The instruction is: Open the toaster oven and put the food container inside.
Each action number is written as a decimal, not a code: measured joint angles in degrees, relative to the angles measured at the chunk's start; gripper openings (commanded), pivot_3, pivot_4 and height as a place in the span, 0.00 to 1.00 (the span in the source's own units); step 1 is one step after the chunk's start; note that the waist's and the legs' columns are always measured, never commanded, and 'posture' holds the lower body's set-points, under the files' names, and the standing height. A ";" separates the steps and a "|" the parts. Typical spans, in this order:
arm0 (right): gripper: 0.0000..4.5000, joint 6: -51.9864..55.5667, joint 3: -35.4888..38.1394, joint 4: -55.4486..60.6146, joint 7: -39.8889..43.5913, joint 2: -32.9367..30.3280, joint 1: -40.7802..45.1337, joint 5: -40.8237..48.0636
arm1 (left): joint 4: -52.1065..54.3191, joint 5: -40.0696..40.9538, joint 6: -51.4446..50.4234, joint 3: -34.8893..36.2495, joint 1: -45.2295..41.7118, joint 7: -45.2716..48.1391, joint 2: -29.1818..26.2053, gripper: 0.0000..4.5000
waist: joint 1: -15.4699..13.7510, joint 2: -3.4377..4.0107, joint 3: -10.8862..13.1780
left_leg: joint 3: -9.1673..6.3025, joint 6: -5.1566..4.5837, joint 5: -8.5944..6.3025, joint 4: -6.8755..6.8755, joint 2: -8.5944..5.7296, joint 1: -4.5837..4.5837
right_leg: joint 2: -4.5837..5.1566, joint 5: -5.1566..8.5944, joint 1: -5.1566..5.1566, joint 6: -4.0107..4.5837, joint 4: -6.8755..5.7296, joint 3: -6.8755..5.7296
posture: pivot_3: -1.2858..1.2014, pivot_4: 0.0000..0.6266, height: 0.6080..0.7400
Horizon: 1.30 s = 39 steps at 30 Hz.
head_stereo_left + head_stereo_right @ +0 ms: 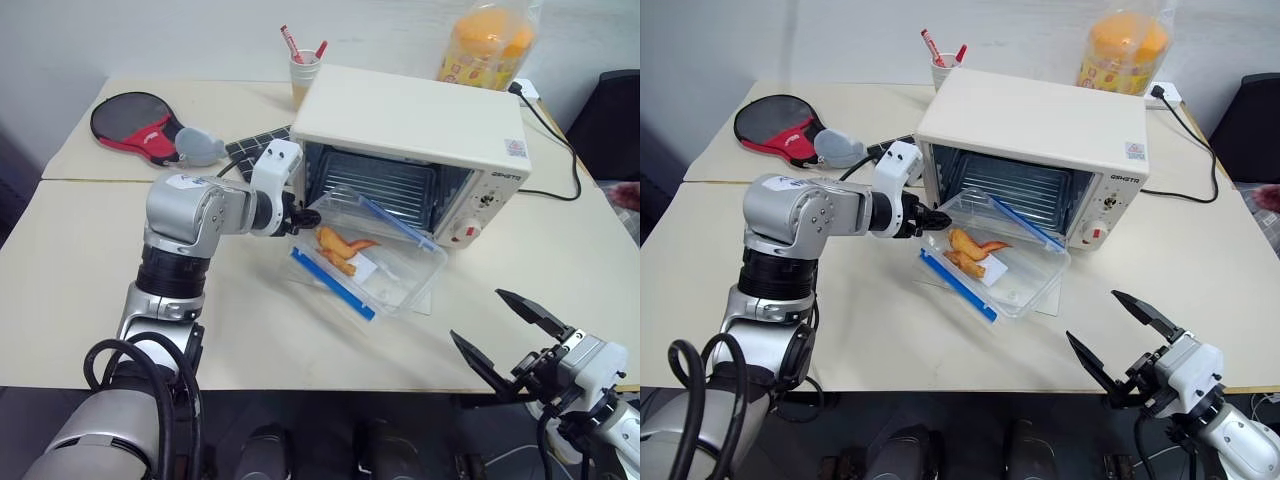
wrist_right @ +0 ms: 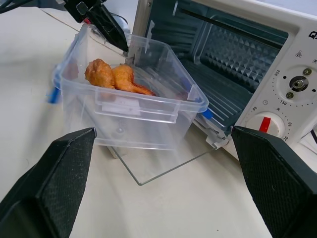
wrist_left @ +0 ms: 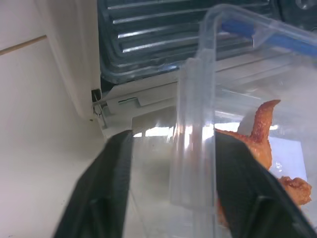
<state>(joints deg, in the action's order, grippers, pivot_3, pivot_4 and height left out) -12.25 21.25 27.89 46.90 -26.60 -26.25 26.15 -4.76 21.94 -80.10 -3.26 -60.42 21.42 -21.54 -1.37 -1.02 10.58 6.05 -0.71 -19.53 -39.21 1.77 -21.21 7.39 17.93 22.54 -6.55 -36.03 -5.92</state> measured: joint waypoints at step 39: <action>0.00 45.18 -25.75 15.18 -14.14 -10.67 22.19 1.98 | -4.18 -4.81 67.62 -4.57 30.50 48.53 -13.40 0.00 | -0.08 0.06 -0.05 | -0.09 -0.41 -0.24 -0.45 0.01 -0.27 | 0.14 -0.05 -0.05 -0.09 0.03 -0.17 | 0.52 0.24 1.00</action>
<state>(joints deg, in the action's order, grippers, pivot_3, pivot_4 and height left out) 32.93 -4.51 43.07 32.76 -37.26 -4.07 28.13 -8.95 17.13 -12.48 -7.83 -29.92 69.95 -34.94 -1.46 -0.96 10.53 5.96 -1.12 -19.78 -39.65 1.78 -21.48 7.53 17.88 22.49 -6.64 -36.01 -6.09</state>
